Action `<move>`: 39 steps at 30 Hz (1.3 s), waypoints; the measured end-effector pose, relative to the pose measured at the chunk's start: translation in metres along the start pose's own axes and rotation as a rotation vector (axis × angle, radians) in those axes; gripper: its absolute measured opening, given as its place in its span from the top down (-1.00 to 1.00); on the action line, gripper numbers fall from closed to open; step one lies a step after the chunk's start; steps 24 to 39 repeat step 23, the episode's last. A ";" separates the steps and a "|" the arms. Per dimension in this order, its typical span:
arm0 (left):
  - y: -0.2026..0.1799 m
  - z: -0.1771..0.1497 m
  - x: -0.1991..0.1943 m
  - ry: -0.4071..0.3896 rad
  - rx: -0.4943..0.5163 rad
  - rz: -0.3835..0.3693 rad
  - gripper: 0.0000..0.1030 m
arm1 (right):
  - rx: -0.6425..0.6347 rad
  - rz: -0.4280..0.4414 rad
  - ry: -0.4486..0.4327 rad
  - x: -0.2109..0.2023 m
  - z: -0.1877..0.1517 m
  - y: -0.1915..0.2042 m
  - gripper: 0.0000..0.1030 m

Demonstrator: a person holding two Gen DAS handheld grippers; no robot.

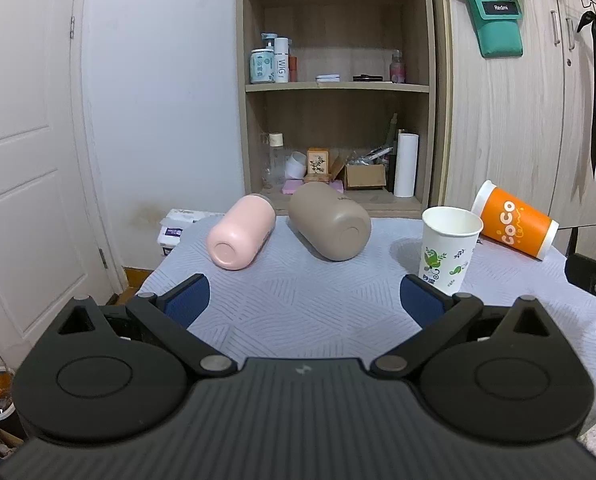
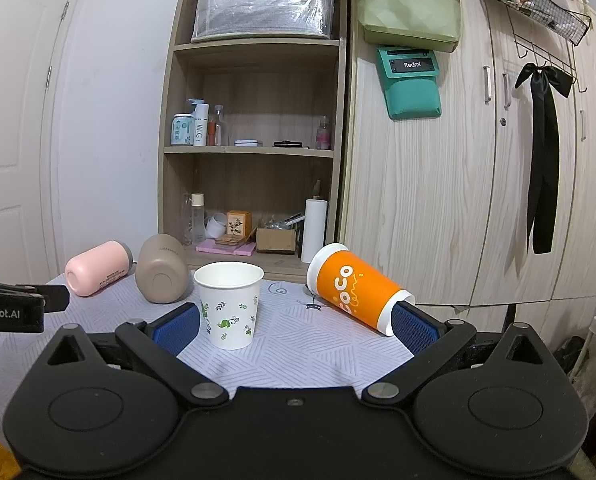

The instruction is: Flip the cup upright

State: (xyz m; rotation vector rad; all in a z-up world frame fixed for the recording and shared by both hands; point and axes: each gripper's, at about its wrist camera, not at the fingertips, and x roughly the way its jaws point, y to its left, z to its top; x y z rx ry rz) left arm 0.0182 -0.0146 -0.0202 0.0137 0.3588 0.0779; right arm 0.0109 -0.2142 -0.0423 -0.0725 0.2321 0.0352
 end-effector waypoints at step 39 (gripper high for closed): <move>-0.002 -0.002 -0.011 -0.062 0.018 0.001 -1.00 | -0.032 -0.022 -0.006 -0.002 -0.001 0.005 -1.00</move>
